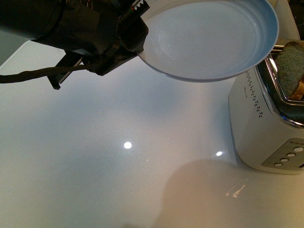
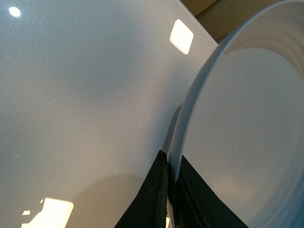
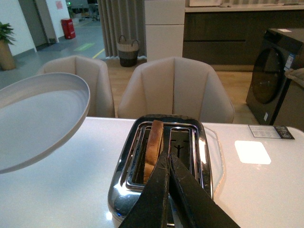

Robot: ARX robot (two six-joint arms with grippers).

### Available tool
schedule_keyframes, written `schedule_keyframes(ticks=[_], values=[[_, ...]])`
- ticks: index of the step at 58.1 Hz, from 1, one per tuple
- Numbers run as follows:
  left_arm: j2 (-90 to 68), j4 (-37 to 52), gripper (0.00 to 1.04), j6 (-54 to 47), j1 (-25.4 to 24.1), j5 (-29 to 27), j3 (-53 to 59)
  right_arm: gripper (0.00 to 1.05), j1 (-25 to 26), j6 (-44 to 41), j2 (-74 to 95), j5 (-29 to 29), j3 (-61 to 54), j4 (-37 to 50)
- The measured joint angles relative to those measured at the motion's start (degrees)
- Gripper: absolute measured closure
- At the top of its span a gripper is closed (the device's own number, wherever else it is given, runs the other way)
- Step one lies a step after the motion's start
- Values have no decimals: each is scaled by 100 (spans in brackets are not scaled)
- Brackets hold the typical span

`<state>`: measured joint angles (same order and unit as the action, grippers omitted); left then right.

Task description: Left arm holds plate, right arm toasts bread

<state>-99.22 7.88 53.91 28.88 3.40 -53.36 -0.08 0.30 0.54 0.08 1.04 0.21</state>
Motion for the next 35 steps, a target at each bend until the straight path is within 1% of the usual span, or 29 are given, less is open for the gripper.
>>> schedule_keyframes(ticks=[12,14,23,35], values=[[0,0,102,0,0,2,-2,103,0,-2,-13,-2,0,-11],[0,0,102,0,0,2,-2,101,0,-11,-15,-2,0,-11],[0,0,102,0,0,2,-2,73,0,-11,-17,-2,0,-11],[0,0,102,0,0,0,-2,42,0,-11,-17,-2,0,-11]])
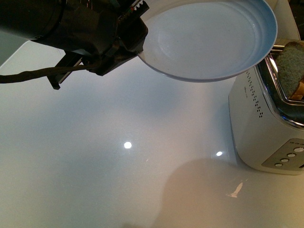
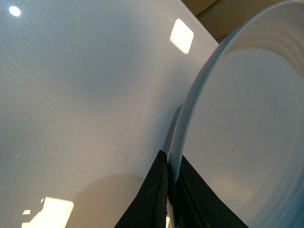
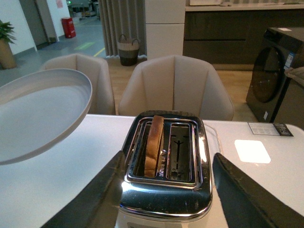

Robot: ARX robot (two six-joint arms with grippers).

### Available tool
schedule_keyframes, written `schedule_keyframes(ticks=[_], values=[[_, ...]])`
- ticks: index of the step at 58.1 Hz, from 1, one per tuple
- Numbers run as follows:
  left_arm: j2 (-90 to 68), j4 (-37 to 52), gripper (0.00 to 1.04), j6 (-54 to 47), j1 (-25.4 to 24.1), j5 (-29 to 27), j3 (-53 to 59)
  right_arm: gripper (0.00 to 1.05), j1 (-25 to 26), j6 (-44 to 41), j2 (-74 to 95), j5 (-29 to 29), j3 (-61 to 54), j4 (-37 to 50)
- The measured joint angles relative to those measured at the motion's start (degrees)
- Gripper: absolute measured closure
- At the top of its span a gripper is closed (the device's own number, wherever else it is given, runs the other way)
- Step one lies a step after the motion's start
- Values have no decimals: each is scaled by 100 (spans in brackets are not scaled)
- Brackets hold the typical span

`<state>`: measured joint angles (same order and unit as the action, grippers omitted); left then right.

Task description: Left arm holds plate, right arm toasts bread

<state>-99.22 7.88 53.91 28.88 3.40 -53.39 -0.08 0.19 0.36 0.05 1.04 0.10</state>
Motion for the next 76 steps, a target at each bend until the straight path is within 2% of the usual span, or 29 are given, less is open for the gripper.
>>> schedule_keyframes(ticks=[13,19,20,24,26,34,40,55,61,70,76], values=[[0,0,102,0,0,2,0,8,0,2,0,0,0,0],[0,0,102,0,0,4,0,9,0,0,0,0,0,0],[-2,-66,102,-48,11,-94,-24,9,0,0,0,0,0,0],[-33,-1311,102,-490,109,-1287,-457,9,0,0,-2,-9,0,0],[-33,-1528,102,-581,107,-1462,-498,9,0,0,-2,-7,0,0],[24,-1504,102,-562,33,-1209,-487,9,0,0,-4,-9,0,-2],[186,-1475,102,-538,-238,-1005,-424,9,0,0,-4,-7,0,-2],[439,-1091,102,-946,-1469,-568,-302,9,0,0,-4,-9,0,-2],[234,-693,102,-1303,-2177,-348,-94,9,0,0,-4,-7,0,-2],[-376,-101,102,-1541,-2708,20,140,9,0,0,-4,-9,0,-2],[-879,245,102,-1574,-2876,251,225,9,0,0,-4,-9,0,-2]])
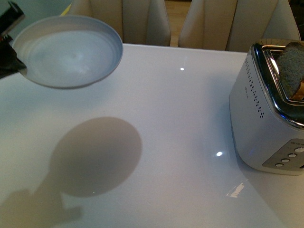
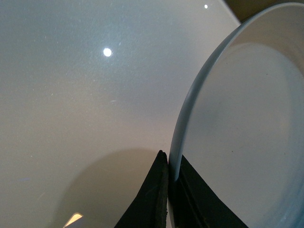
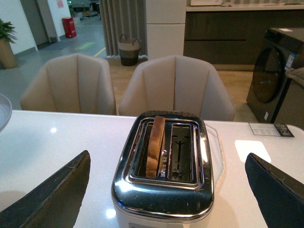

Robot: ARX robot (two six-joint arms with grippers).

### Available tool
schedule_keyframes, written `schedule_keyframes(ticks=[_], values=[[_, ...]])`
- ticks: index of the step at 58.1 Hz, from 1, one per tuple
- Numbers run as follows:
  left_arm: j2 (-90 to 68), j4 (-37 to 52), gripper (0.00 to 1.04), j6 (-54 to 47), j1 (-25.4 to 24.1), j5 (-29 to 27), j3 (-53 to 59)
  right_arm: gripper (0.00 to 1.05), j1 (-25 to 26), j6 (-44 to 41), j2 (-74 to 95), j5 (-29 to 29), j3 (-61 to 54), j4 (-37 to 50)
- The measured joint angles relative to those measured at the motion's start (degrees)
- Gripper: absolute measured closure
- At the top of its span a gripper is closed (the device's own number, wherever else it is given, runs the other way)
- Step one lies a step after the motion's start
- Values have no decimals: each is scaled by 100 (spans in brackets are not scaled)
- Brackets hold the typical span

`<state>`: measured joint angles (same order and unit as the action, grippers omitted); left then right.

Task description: Left arm holds plate, right arm toasts bread

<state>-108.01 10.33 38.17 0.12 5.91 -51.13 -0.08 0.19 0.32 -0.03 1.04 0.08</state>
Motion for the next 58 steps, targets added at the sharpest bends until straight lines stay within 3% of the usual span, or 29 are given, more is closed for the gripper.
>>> schedule_keyframes(ticks=[14,42,58], values=[[-1141,560,102,-282,-160,376,24,9,0,2,0,0,0,0],[-2538,544,102,-1329,-855,463,-787,9,0,0,0,0,0,0],[-2990,389,102,-1488,-837,479,-1176,9,0,0,0,2,0,0]])
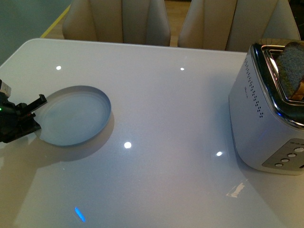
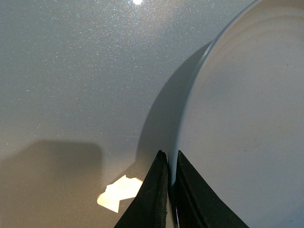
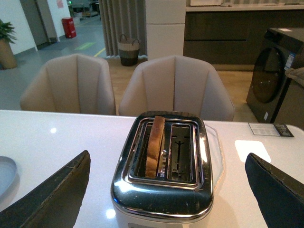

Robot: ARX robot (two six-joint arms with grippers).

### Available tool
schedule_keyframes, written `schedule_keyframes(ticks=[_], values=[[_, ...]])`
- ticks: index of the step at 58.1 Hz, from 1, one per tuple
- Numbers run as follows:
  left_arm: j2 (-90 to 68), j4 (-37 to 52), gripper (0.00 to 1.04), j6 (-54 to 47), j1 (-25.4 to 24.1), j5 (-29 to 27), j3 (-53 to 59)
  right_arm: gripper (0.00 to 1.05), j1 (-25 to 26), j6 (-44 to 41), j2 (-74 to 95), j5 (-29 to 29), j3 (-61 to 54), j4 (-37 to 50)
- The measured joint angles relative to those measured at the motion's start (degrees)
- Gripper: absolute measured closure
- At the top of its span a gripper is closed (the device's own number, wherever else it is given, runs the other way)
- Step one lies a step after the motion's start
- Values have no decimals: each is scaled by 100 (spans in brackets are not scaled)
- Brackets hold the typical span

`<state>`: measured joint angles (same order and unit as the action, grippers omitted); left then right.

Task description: Left arm holds plate, right arm toasts bread

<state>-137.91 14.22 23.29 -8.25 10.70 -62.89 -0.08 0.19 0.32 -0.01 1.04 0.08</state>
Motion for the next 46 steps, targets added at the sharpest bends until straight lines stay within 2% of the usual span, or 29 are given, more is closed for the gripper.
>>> schedule_keyframes(ticks=[6,27,41,43,46], values=[[-68,-35,100,-28,37,0,-70,9,0,0,0,0,0,0],[66,90,46,-50,72,-72,160,9,0,0,0,0,0,2],[1414,590,9,214,297,-365,940,9,0,0,0,-2,0,0],[1742,610,6,227,402,-393,1032,9,0,0,0,-2,0,0],[2083,614,7,251,520,-455,1117,9,0,0,0,-2,0,2]])
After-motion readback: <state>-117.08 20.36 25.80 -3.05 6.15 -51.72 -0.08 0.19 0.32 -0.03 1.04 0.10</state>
